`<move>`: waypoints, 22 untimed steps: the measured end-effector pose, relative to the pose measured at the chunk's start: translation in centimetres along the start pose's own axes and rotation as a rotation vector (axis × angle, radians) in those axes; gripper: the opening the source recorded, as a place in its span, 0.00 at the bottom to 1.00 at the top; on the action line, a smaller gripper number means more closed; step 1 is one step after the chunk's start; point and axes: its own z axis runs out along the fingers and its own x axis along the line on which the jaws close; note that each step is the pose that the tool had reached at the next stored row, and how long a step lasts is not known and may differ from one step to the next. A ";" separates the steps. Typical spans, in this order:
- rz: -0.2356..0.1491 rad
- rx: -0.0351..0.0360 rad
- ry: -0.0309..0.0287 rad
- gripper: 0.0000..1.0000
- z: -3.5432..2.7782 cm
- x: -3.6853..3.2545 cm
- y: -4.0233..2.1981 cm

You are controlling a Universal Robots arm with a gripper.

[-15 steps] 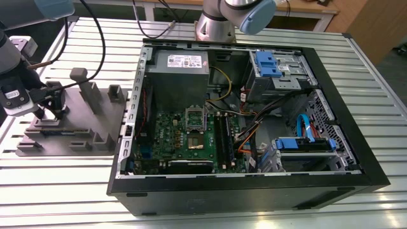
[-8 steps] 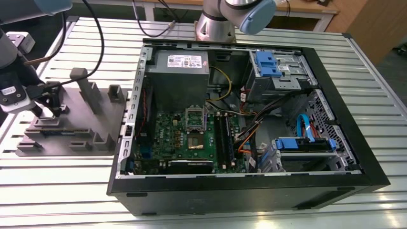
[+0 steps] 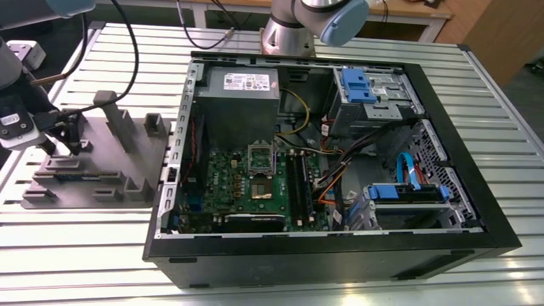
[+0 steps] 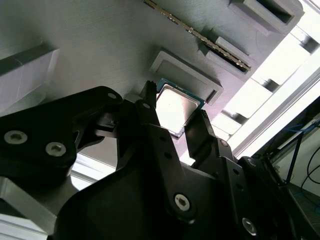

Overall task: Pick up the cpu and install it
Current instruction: 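Pick up the cpu and move it towards the insertion slot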

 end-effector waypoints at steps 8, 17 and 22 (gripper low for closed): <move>0.000 0.0001 0.0001 0.47 -0.12 0.00 0.00; 0.000 0.0000 0.0000 0.47 -0.29 0.00 0.01; 0.000 0.0001 0.0001 0.47 -0.39 -0.01 0.01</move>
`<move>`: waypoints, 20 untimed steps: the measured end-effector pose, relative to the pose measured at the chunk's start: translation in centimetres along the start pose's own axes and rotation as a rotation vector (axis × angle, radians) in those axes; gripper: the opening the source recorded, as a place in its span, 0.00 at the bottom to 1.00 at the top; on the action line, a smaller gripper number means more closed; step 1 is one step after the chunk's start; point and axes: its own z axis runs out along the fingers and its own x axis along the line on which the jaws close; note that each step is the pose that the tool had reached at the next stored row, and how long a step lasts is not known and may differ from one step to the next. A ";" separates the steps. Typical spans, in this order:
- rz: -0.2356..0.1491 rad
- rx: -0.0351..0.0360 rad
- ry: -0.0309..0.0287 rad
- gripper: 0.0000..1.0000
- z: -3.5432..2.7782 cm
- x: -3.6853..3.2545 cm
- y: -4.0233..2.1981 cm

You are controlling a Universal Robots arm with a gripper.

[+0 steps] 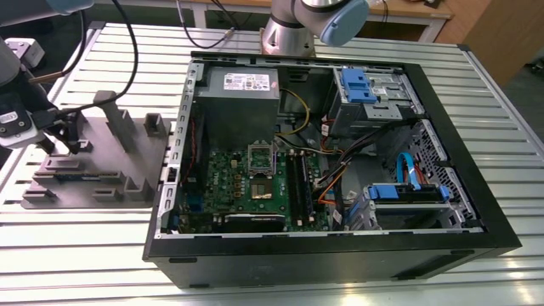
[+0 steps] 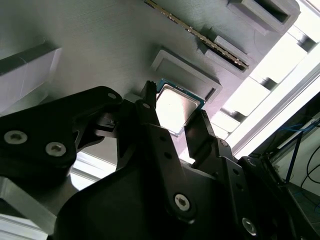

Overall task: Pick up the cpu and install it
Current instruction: 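Pick up the cpu and move it towards the insertion slot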

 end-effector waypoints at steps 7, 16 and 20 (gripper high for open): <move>0.000 0.0002 0.0004 0.47 -0.13 0.00 0.01; 0.008 0.0000 -0.0005 0.47 -0.49 -0.01 0.02; 0.030 0.0005 -0.0013 0.47 -0.51 -0.01 0.02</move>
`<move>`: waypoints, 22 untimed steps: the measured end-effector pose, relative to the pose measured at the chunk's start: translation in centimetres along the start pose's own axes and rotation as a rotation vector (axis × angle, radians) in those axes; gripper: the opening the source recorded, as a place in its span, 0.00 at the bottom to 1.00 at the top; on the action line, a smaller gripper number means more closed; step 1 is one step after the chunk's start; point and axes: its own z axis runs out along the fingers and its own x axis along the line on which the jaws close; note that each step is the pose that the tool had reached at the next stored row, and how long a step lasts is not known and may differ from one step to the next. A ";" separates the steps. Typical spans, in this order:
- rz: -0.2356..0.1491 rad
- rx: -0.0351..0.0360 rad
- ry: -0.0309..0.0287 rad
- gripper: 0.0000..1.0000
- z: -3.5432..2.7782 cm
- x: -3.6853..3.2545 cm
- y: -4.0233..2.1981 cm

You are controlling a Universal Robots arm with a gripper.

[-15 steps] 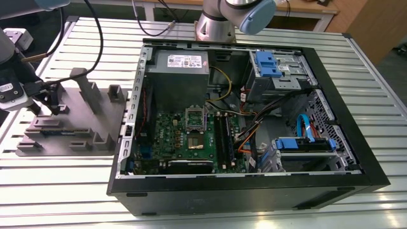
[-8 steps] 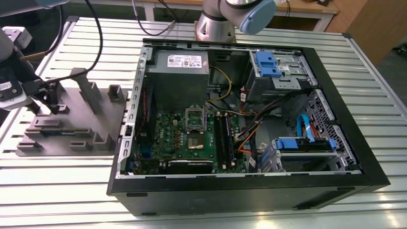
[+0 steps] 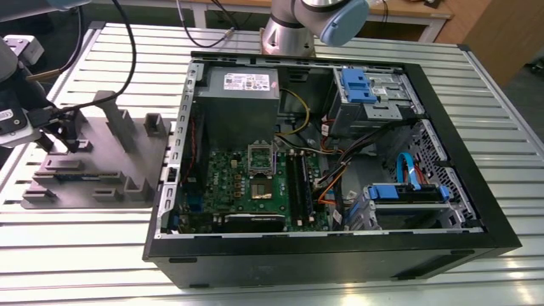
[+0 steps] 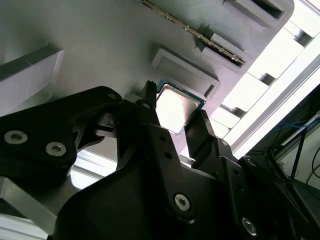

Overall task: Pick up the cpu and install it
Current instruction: 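Pick up the cpu and move it towards the insertion slot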

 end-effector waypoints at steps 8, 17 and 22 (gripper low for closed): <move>0.000 -0.0026 0.0003 0.47 -0.13 0.00 0.01; 0.000 -0.0028 0.0001 0.47 -0.20 0.00 0.01; 0.000 -0.0026 0.0004 0.47 -0.41 0.00 0.02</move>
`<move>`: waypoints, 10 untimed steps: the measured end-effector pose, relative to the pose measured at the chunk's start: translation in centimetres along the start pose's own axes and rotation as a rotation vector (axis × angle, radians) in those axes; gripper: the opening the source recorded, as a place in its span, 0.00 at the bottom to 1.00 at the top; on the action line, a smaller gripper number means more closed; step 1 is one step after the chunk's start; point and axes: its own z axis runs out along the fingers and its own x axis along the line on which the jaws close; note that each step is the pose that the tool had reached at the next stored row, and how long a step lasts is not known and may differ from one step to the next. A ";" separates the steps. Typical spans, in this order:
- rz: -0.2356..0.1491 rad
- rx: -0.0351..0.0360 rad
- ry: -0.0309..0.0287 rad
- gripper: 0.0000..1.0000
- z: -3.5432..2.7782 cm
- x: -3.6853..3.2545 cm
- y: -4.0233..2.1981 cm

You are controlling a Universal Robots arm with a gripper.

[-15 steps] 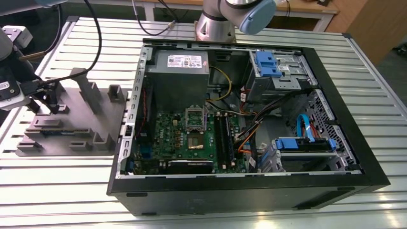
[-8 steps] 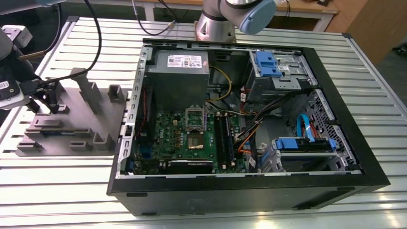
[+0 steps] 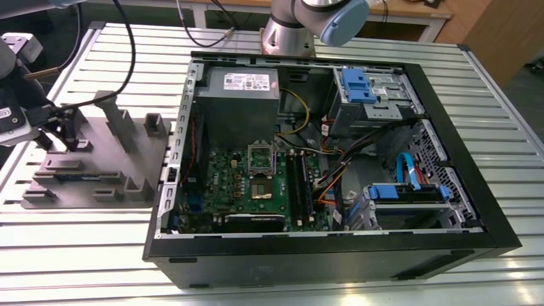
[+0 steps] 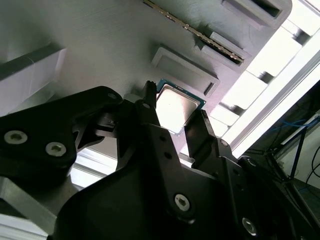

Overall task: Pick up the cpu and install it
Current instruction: 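Pick up the cpu and move it towards the insertion slot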

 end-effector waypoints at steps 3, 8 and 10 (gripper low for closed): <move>0.000 -0.0001 -0.0002 0.47 -0.32 -0.01 0.02; 0.000 -0.0001 -0.0002 0.47 -0.73 -0.02 0.03; 0.000 -0.0001 -0.0002 0.47 -0.92 -0.02 0.04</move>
